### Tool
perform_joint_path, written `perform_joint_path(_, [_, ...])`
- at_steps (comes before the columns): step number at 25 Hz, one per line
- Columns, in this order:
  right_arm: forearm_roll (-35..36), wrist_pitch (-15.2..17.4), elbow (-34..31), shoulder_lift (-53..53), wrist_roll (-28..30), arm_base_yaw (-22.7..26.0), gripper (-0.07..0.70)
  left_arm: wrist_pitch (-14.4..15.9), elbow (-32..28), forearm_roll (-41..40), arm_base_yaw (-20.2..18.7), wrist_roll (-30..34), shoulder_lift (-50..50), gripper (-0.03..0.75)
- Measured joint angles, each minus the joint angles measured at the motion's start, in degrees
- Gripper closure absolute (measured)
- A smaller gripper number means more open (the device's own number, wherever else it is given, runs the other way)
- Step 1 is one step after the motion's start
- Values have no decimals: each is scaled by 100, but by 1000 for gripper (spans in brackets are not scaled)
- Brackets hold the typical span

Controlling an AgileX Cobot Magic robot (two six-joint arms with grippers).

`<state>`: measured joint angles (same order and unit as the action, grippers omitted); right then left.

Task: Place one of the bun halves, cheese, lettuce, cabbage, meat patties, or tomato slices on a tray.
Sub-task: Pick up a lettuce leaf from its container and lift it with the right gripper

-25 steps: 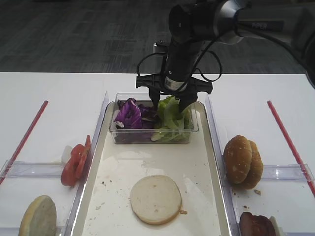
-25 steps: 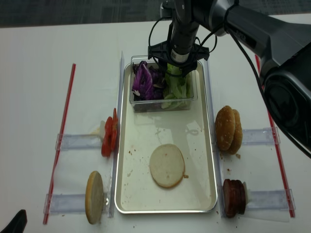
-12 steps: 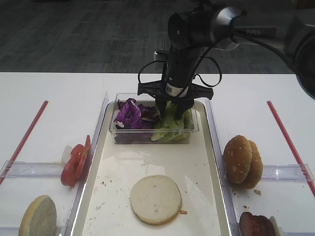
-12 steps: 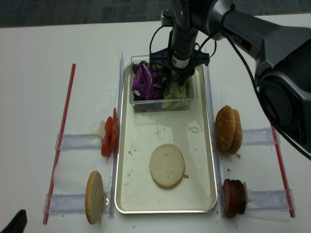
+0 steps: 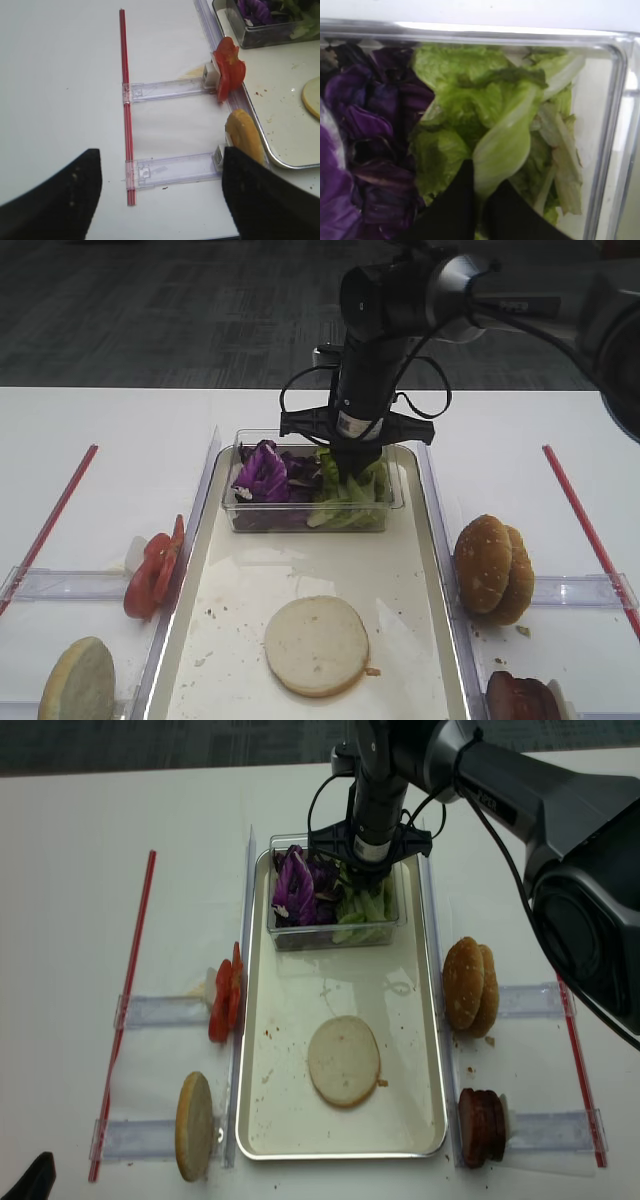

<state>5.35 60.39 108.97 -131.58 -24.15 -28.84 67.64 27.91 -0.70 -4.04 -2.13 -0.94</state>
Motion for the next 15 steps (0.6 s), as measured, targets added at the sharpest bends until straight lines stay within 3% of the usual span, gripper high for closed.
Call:
perform_joint_path(3, [0, 69, 0, 0, -14, 0, 596, 0, 0, 0, 0, 0, 0, 211])
perform_joint_path(15, [0, 345, 2, 253, -3, 0, 598, 0, 0, 0, 0, 0, 0, 211])
